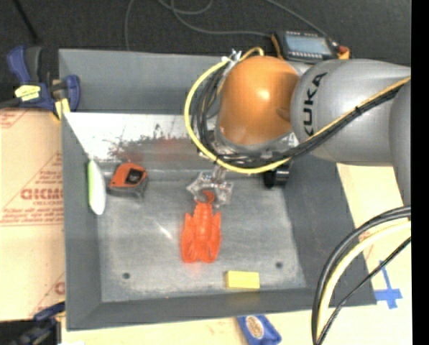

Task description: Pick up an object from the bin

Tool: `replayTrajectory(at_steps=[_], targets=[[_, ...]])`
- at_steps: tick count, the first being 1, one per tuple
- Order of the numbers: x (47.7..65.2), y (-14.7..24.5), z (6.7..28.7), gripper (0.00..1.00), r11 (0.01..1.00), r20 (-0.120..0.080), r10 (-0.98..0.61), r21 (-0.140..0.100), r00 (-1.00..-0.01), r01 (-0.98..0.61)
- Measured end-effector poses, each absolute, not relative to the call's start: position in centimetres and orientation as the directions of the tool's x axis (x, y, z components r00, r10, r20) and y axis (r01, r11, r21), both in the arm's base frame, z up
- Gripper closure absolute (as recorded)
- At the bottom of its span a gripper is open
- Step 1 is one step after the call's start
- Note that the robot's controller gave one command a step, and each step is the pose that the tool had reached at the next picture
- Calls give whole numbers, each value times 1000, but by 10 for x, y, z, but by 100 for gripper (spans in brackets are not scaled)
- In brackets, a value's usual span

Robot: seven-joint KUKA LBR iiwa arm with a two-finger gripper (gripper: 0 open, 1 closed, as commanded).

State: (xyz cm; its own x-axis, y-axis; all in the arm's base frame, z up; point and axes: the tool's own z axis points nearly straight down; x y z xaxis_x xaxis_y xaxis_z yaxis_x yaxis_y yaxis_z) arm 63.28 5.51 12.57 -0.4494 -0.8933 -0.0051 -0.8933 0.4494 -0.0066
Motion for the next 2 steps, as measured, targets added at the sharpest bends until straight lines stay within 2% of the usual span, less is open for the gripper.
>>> replayTrajectory(at_steps=[1, 2], targets=[[629, 37, 163, 100, 448, -2, -894, 0, -448, -894], [645, 24, 189, 100, 449, -5, -894, -7, -449, -894]])
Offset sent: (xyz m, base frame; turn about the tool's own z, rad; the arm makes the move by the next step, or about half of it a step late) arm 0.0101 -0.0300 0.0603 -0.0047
